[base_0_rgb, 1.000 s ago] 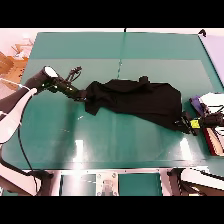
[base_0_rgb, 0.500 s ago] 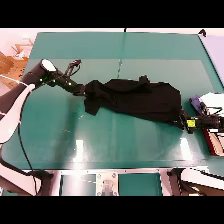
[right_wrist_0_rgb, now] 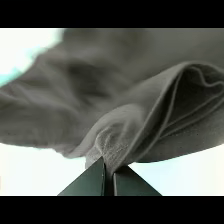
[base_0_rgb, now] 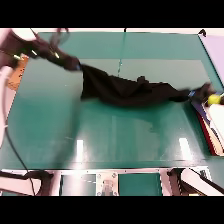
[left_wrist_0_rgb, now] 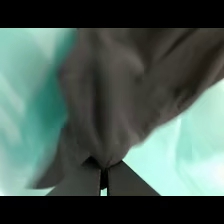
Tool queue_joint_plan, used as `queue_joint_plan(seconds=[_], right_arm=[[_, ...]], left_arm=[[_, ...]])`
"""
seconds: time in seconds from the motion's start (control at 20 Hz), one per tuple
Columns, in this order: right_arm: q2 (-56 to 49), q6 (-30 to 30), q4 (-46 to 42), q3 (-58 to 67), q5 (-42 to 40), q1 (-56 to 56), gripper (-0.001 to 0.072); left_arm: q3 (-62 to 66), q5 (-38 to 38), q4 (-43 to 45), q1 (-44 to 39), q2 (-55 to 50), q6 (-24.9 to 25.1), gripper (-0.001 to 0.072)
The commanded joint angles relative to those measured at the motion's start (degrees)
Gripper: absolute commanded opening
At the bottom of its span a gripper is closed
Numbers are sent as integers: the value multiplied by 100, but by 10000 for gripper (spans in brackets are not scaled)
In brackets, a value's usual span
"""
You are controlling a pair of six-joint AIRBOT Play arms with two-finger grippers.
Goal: Fold the shirts.
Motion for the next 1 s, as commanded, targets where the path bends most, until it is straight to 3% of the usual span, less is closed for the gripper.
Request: queue_joint_plan(seconds=[0.0, 0.15, 0.3, 0.4, 0.5, 0.7, 0.95], right_arm=[[791, 461, 691, 1690, 352, -2, 14], [1172, 1158, 697, 3272, 308, -7, 14], [1346, 1810, 691, 4548, 52, -7, 14], [1346, 2063, 669, 5130, 35, -7, 14], [1397, 2181, 673, 5174, 254, -4, 14], [1405, 2194, 675, 4948, 748, 0, 13], [1445, 1753, 669, 4094, 785, 4, 14]], left_arm=[[925, 343, 24, 4, 1158, -726, 25], [1296, 962, 568, 4, 2356, -1416, 25], [1300, 1449, 2363, 2, 3532, -2385, 25], [1300, 1276, 3536, 2, 4039, -2879, 25], [1300, 848, 4087, 2, 4273, -2946, 25], [1108, -146, 4140, 2, 4269, -2723, 25], [323, -236, 4138, 2, 4172, -2708, 25]])
